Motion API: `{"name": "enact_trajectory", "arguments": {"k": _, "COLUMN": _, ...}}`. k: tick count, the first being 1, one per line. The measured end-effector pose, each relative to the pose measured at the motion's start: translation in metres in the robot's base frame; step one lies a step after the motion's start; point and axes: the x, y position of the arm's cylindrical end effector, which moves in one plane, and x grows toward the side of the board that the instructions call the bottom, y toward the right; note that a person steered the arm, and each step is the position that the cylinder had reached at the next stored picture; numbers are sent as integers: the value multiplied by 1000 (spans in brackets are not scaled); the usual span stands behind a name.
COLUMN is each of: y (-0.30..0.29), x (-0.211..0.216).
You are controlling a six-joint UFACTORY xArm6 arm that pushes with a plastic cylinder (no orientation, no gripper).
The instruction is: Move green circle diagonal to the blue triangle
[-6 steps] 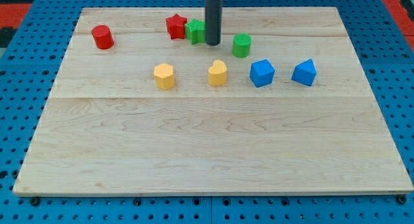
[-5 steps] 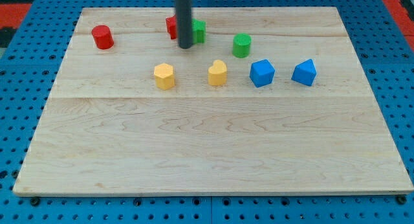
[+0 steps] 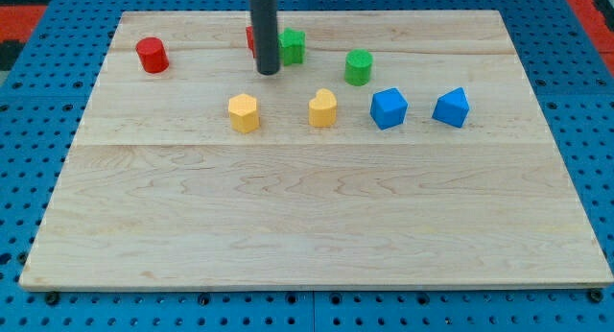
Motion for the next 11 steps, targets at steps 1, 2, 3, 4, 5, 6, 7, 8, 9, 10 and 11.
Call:
{"name": "enact_trajectory", "arguments": {"k": 1, "y": 7, "x": -3}}
{"name": "enact_trajectory", "arguments": {"k": 2, "y": 39, "x": -1}}
{"name": "enact_trajectory", "arguments": {"k": 3, "y": 54, "x": -6}}
{"name": "enact_trajectory", "arguments": {"k": 4, "y": 60, "x": -6}}
{"name": "enact_trajectory", "arguments": {"k": 5, "y": 61, "x": -11}}
{"name": "enact_trajectory", "arguments": {"k": 6, "y": 62, "x": 36}}
{"name": "enact_trajectory", "arguments": {"k": 7, "y": 98, "x": 50}}
{"name": "enact_trajectory", "arguments": {"k": 8, "y": 140, "x": 24}}
{"name": "enact_trajectory", "arguments": {"k": 9, "y": 153, "x": 5}}
{"name": "enact_trajectory", "arguments": {"k": 10, "y": 173, "x": 5}}
{"name": "enact_trajectory", "arguments": {"k": 11, "y": 219, "x": -1}}
